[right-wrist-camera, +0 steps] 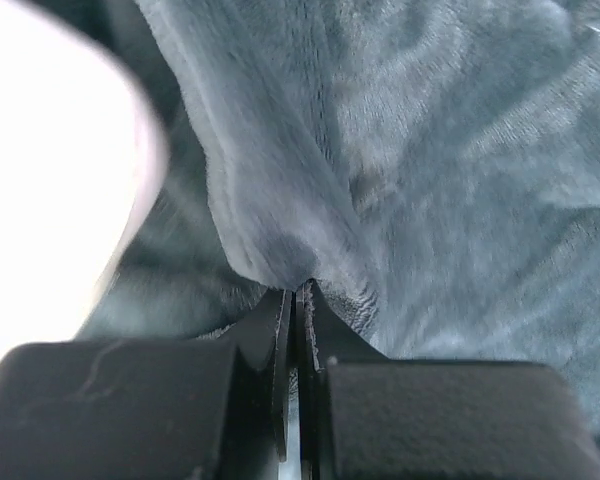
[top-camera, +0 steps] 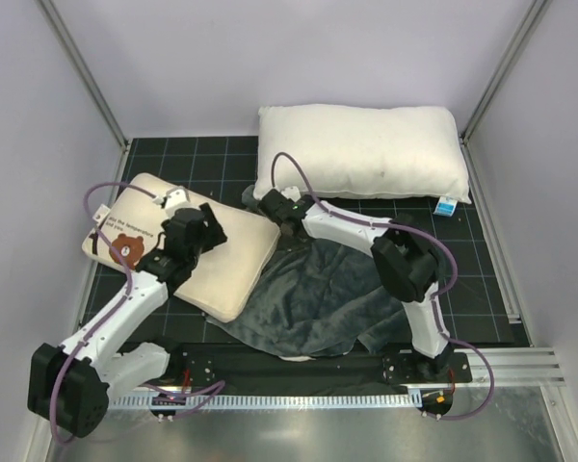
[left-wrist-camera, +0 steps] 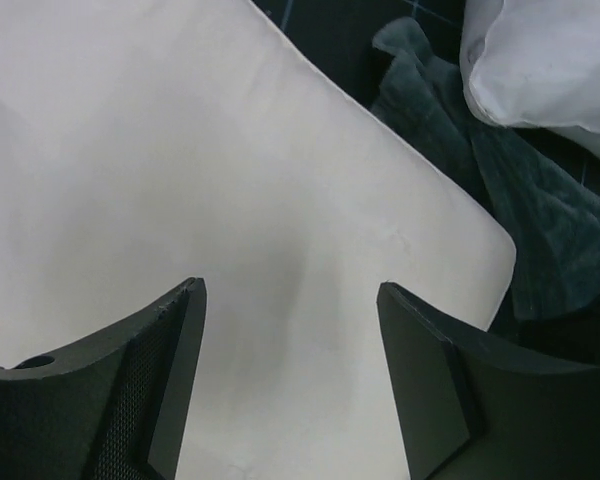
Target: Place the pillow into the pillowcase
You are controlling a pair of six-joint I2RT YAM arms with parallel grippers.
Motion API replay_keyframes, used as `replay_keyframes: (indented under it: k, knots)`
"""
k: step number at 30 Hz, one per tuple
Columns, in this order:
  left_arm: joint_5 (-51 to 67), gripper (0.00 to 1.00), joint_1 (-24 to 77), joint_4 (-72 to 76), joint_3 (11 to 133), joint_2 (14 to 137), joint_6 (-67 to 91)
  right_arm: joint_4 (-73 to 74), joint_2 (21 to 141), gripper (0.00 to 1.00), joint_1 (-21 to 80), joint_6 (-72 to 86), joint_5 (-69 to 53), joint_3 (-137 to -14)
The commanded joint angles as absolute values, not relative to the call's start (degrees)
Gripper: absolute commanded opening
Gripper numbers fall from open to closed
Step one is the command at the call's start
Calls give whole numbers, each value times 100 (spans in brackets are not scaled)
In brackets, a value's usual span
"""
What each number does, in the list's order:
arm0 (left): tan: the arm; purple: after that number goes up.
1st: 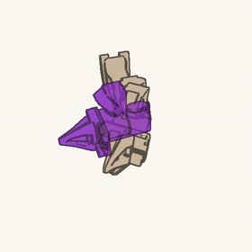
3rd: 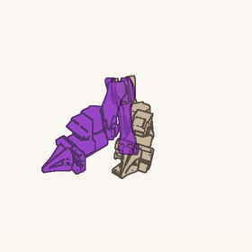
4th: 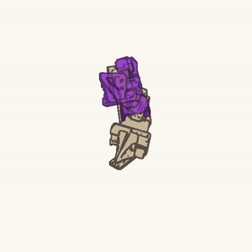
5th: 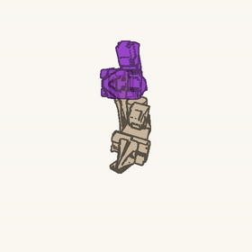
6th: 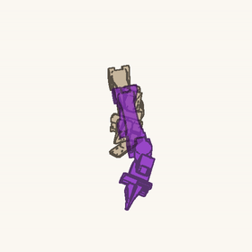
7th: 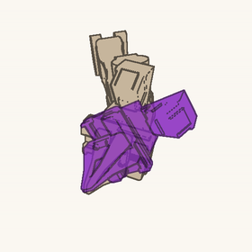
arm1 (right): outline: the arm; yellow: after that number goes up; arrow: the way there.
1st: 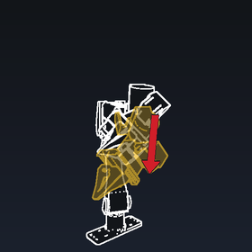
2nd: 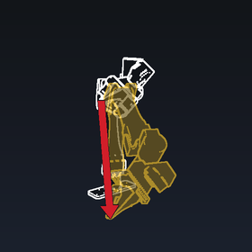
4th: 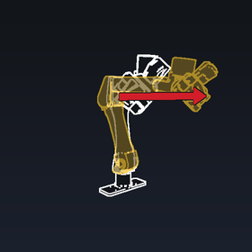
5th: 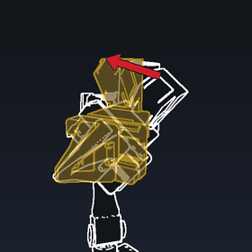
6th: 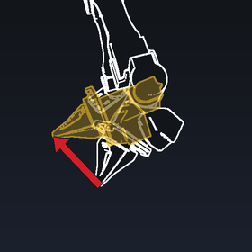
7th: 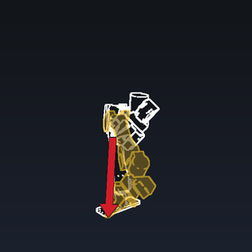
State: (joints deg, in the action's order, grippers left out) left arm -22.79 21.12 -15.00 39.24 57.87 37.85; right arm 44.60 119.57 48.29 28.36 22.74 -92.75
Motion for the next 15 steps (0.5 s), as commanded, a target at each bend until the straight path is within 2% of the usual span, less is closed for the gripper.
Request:
replay_keyframes:
  k: [1,2,5,6,7,13,15]
  knots:
    - [-2049,73,2460,-1547,4175,6055,3683,3973,10891,4,4790,2830,1882,-9097]
    - [-1822,78,2478,-1529,4175,6125,3709,3912,10785,4,4790,2804,1689,-9088]
    - [-1275,80,2522,-1512,4122,6205,3762,3709,10608,4,4790,2742,1047,-9228]
    - [-1240,83,2531,-1520,4096,6153,3762,3692,10626,4,4790,2716,907,-9307]
    - [-1204,90,2531,-1521,4052,6109,3762,3700,10713,4,4790,2690,844,-9403]
    - [-1116,94,2531,-1784,3762,5810,3753,3946,11276,4,4799,2540,467,-10623]
    - [-1440,97,2523,-1793,3516,5600,3858,3911,11539,4,4799,2540,71,-10836]
